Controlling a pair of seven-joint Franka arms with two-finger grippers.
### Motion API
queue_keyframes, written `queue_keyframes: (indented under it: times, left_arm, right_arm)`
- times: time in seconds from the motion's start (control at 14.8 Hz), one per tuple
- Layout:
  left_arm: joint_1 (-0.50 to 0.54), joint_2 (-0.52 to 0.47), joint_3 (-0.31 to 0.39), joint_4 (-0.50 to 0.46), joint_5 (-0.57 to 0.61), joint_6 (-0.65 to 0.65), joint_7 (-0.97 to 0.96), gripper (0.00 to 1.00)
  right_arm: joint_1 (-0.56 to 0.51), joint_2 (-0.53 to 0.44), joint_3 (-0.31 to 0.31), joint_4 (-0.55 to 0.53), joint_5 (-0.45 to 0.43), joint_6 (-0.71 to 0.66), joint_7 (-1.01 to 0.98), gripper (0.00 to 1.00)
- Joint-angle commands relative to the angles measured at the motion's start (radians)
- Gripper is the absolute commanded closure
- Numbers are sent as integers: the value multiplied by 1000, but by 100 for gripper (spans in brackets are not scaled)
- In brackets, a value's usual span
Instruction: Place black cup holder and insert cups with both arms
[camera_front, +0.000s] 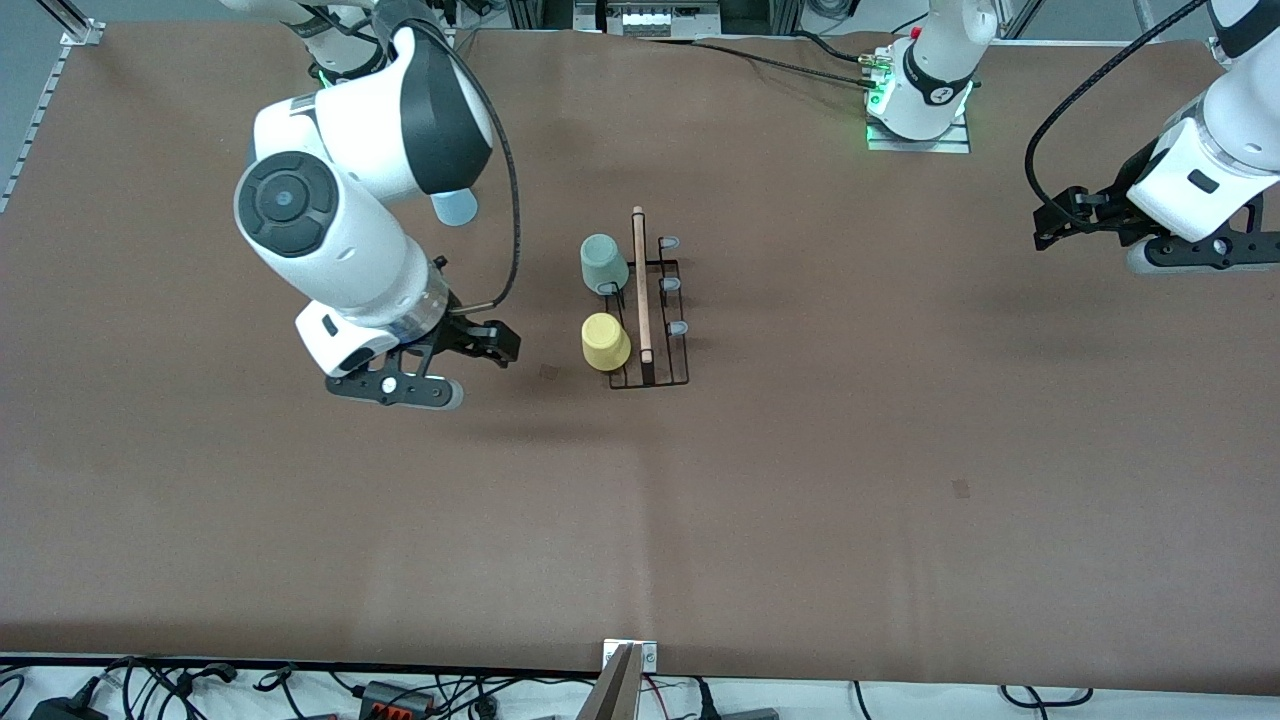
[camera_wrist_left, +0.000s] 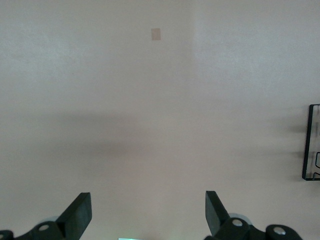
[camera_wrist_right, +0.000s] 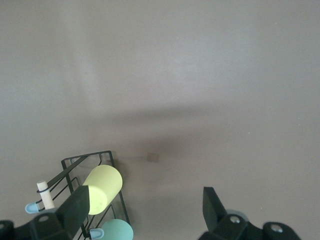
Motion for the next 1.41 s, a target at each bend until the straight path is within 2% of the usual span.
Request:
queue_keyframes:
  times: [0.0,0.27,0.4,0.47,0.67,0.81,0.94,1.21,1.35]
  left_arm:
    - [0,10,2,24,7,-6,19,0]
    - [0,10,2,24,7,-6,19,0]
    - [0,10,2,24,7,-6,19,0]
    - [0,10,2,24,7,-6,19,0]
    - [-2,10,2,25,5,5,19,0]
    - [-1,12,2,24,1,9,20,0]
    - [1,12,2,24,-1,11,20,0]
    - [0,12,2,25,-1,11,20,0]
    - [0,12,2,25,-1,11,20,0]
  right_arm:
    - [-20,-16,-1,-7,10,-17,-13,0]
    - [-75,-16,-1,2,7,-23,-13,0]
    - [-142,-19,11,5,6,-31,-26,0]
    - [-197,-26,54,5,-2,-32,-66,0]
    - [-374,-91,233,4,-153,-25,-178,0]
    - [-493,-137,337,-8,-210,-23,-212,0]
    - [-620,-198,445,-60,-261,-25,-252,0]
    - [-809,-263,563,-103,-289,-25,-402,0]
    - [-874,-287,602,-126,-295,-23,-416,0]
